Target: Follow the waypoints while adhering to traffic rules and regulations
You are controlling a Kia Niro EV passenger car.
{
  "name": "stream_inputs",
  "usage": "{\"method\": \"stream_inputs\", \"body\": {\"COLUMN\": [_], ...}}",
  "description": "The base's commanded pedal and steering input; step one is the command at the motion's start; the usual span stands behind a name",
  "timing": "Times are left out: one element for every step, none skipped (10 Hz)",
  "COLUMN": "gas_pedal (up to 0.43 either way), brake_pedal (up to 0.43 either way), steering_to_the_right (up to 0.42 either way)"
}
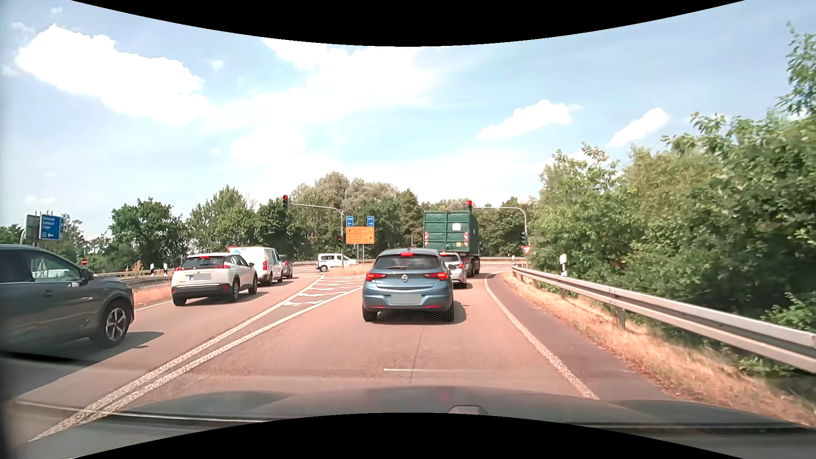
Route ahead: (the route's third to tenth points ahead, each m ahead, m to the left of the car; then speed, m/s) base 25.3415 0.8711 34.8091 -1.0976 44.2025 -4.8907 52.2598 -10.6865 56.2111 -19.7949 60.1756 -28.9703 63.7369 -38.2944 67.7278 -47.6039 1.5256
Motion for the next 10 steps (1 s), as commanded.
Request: {"method": "stream_inputs", "body": {"gas_pedal": [0.000,0.000,0.000,0.000,0.000,0.000,0.000,0.000,0.000,0.000], "brake_pedal": [0.146,0.146,0.146,0.146,0.146,0.146,0.146,0.146,0.146,0.146], "steering_to_the_right": [0.010,0.009,0.009,0.008,0.008,0.008,0.008,0.007,0.008,0.008]}}
